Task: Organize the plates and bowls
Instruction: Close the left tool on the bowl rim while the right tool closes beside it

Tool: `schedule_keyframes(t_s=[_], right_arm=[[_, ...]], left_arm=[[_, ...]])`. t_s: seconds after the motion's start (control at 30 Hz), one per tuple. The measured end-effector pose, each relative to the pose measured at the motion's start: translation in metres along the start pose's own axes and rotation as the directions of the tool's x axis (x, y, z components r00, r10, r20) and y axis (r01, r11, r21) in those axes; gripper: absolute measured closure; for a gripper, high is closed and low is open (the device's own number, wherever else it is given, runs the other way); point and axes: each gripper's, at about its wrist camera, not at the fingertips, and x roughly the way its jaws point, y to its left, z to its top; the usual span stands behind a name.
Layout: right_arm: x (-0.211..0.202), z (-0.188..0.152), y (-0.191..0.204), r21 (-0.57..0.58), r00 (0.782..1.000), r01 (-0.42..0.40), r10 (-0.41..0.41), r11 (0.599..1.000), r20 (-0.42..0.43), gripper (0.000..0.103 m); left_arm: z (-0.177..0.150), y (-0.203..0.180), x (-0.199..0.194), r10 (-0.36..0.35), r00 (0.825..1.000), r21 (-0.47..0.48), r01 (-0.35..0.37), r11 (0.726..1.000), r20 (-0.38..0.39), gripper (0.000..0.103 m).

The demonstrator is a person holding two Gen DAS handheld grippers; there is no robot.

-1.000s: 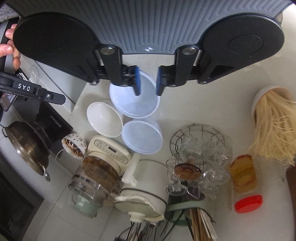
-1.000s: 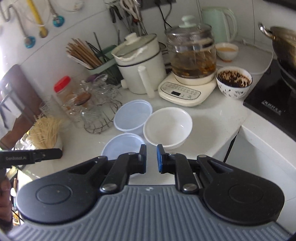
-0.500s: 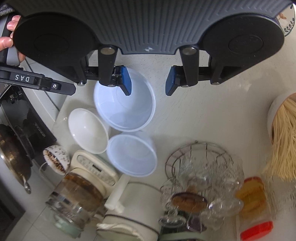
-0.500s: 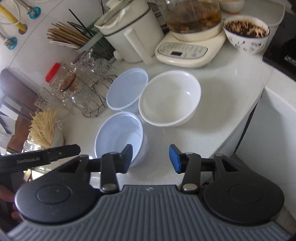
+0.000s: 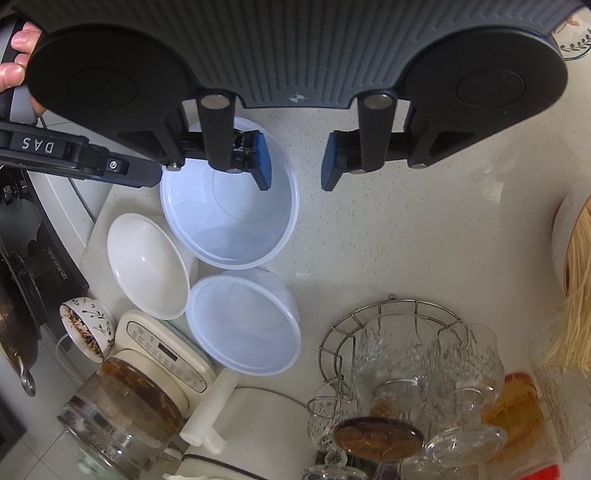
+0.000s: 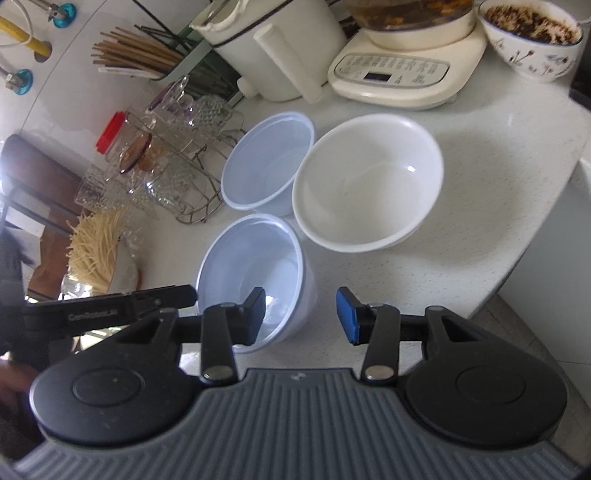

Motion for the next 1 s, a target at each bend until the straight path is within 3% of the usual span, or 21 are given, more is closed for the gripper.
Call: schedule_keyframes(t_s=[0.2,0.27,0.43,0.57,1.0], right_arm=[[0.014,0.005,-0.001,0.005,0.999,-0.033,0.033,0.999,-0.039,0.070],[0.018,0.006,0.000,0.001,0.998,-0.038,0.039,0.999,-0.042,0.077],[0.027,0.009,-0.002,0.002,0.996,-0.058,0.058,0.998,-0.068,0.083],[0.031,0.011,-0.001,-0.008,0.995,-0.063,0.063,0.998,-0.072,0.090],[0.020,0.018,0.019,-0.079,0.996,-0.078,0.075,0.994,-0.040,0.090]], left_arm=[[0.004,0.002,0.012,0.007,0.999,-0.010,-0.007,1.000,-0.034,0.077],[0.005,0.003,0.015,0.003,0.999,-0.018,-0.004,1.000,-0.043,0.083],[0.007,0.000,0.019,0.011,0.999,-0.016,-0.012,1.000,-0.051,0.094],[0.009,-0.002,0.013,0.029,0.999,0.004,-0.029,1.000,-0.019,0.095],[0.004,0.014,-0.016,-0.009,0.999,-0.058,0.012,0.998,0.046,0.096]])
